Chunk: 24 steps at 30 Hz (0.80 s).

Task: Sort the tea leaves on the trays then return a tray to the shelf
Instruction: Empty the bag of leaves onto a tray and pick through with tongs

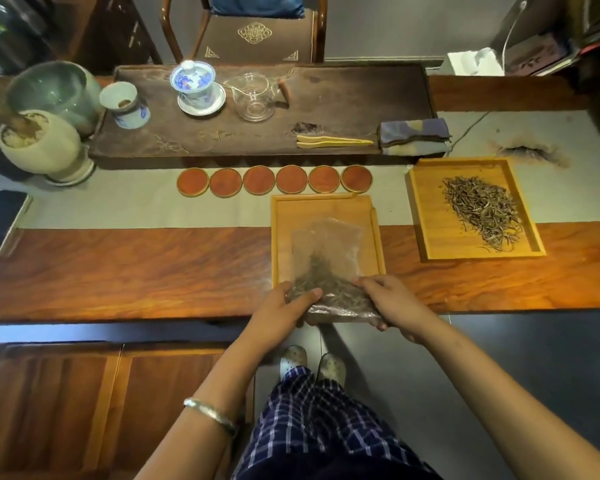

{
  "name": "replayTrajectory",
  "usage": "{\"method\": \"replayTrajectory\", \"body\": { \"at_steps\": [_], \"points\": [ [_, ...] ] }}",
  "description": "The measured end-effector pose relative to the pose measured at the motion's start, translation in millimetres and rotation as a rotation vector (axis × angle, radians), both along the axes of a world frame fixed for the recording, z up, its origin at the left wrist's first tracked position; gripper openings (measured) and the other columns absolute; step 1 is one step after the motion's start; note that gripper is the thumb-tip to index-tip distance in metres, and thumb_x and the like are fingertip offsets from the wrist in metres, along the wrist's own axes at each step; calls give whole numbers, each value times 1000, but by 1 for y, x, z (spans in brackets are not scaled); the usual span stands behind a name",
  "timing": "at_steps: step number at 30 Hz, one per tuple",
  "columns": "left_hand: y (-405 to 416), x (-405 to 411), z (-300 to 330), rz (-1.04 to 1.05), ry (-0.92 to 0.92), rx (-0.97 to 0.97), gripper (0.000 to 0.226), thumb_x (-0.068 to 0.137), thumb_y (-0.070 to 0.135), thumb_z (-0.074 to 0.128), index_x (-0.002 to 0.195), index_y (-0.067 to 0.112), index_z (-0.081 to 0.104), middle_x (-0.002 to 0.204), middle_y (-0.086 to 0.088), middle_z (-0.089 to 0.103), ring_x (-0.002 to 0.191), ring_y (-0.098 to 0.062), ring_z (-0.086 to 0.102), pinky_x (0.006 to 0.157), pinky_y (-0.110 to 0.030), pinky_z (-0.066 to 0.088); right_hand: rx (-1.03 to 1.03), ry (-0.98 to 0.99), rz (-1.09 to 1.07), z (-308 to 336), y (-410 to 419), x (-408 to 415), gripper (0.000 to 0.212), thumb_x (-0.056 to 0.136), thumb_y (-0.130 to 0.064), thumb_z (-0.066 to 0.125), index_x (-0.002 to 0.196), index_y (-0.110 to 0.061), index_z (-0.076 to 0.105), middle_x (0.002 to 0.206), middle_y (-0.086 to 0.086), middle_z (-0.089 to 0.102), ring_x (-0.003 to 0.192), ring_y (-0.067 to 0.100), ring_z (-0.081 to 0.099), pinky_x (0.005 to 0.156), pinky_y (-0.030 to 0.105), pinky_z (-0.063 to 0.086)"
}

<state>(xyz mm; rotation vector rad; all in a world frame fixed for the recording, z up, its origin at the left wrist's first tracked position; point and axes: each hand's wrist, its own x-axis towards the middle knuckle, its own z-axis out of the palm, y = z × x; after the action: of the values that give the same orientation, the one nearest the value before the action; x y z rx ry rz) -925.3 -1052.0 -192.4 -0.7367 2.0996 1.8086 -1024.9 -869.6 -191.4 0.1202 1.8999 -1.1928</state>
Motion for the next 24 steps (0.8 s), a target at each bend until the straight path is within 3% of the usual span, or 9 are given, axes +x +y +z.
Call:
{"method": "replayTrajectory", "body": {
  "at_steps": [2, 4, 7, 10, 12, 15, 18, 20, 24],
  "points": [
    [-1, -3, 5, -17, -13, 14, 33, 88, 42, 63, 104, 13, 68, 93, -8, 74, 81, -18, 70, 68, -20, 53, 28, 54, 11, 5, 2, -1, 42, 91, -43, 53, 99, -1, 57, 50, 3, 57, 36, 16, 48, 33, 22, 34],
    [-4, -5, 8, -28, -21, 8, 35, 88, 44, 62, 99, 11, 70, 91, -12, 74, 82, -25, 69, 67, -20, 51, 33, 61, -10, 11, 2, -2, 37, 91, -44, 52, 101, -8, 55, 53, 4, 60, 38, 17, 52, 33, 22, 36],
    [-6, -11, 11, -31, -33, -9, 39, 87, 45, 61, 91, 7, 70, 83, -12, 74, 72, -21, 69, 62, -18, 48, -15, 3, -42, 19, 4, -7, 37, 92, -41, 51, 107, -8, 53, 62, 11, 65, 39, 15, 50, 33, 21, 36],
    [-6, -16, 11, -17, -31, 27, 36, 88, 43, 61, 98, 9, 68, 82, -7, 75, 79, -25, 71, 73, -33, 52, -82, -13, -102, 22, 3, -13, 34, 92, -34, 56, 110, -5, 53, 79, 15, 66, 42, 12, 49, 35, 20, 38],
    [-7, -19, 11, -3, -2, 15, 30, 88, 42, 61, 98, 15, 68, 80, 1, 75, 78, -16, 70, 72, -31, 54, -111, 20, -143, 23, 2, -16, 30, 90, -24, 60, 113, -7, 52, 84, 11, 63, 46, 9, 52, 39, 20, 40],
    [-9, -22, 14, 34, 21, 16, 26, 87, 45, 63, 97, 21, 66, 75, 8, 72, 69, -7, 67, 69, -28, 52, -159, 97, -179, 23, 2, -18, 37, 87, -12, 63, 121, -12, 47, 85, 11, 62, 49, 8, 54, 44, 20, 45],
    [-11, -25, 20, 44, 23, -4, 44, 85, 50, 62, 98, 9, 67, 80, -9, 71, 68, -13, 64, 73, -37, 50, -225, 149, -191, 26, 2, -19, 39, 86, -9, 65, 121, -17, 48, 87, 17, 62, 54, 10, 56, 49, 20, 48],
    [-13, -26, 24, 69, 39, 5, 44, 90, 44, 57, 98, 2, 66, 81, -14, 71, 66, -14, 62, 73, -36, 48, -273, 163, -205, 28, 1, -21, 37, 86, -7, 64, 118, -19, 50, 85, 15, 63, 56, 11, 58, 51, 20, 49],
    [-18, -29, 26, 159, 34, 72, 29, 97, 25, 49, 108, 1, 60, 73, -2, 66, 61, -10, 57, 70, -29, 47, -317, 175, -234, 31, 1, -25, 31, 88, -5, 61, 115, -18, 54, 73, 2, 65, 56, 10, 59, 53, 19, 51]
  ]
}}
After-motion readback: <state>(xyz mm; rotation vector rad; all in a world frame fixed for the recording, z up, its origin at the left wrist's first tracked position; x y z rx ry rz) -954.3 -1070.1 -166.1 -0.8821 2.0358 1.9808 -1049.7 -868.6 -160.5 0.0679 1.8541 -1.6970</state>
